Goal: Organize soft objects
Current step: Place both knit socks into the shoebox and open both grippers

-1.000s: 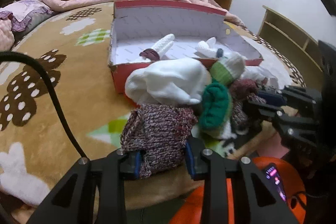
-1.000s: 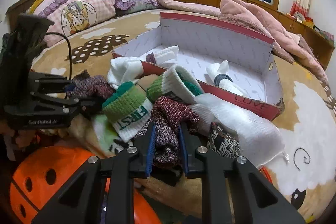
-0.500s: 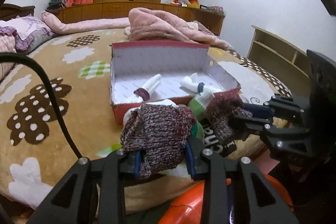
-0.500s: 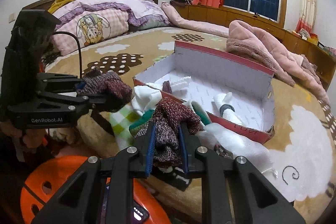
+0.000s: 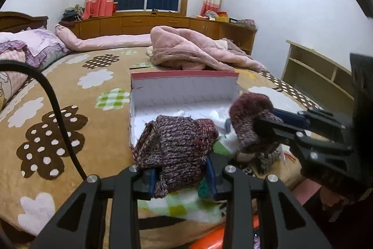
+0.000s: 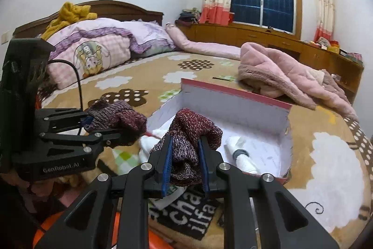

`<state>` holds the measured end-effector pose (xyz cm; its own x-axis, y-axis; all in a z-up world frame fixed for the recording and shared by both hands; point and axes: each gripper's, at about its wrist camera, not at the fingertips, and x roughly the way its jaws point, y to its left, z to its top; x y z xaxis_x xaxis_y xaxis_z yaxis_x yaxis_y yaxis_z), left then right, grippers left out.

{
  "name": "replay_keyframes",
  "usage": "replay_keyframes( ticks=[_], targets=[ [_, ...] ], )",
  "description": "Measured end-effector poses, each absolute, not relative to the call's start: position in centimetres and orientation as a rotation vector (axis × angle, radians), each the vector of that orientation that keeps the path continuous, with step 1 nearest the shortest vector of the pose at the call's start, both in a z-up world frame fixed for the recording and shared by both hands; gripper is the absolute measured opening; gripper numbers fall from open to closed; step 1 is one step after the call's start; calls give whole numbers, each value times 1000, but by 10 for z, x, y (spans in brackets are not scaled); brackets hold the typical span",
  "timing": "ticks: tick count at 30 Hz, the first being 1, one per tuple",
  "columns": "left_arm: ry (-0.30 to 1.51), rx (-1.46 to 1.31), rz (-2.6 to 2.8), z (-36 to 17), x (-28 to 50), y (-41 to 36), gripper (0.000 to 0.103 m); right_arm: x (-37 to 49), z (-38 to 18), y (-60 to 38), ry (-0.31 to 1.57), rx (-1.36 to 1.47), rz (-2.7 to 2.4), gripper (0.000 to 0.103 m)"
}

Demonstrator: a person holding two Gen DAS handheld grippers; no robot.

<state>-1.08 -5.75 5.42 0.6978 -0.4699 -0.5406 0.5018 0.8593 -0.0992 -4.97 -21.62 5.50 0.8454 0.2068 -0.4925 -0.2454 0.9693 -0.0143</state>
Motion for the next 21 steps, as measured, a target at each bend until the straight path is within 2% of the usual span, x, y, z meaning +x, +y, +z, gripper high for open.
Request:
replay_keyframes(
  ticks=[21],
  targets=[
    [573,31,-528,46,33,-77,33,-29,54,-264,498,-3,120,22]
  ],
)
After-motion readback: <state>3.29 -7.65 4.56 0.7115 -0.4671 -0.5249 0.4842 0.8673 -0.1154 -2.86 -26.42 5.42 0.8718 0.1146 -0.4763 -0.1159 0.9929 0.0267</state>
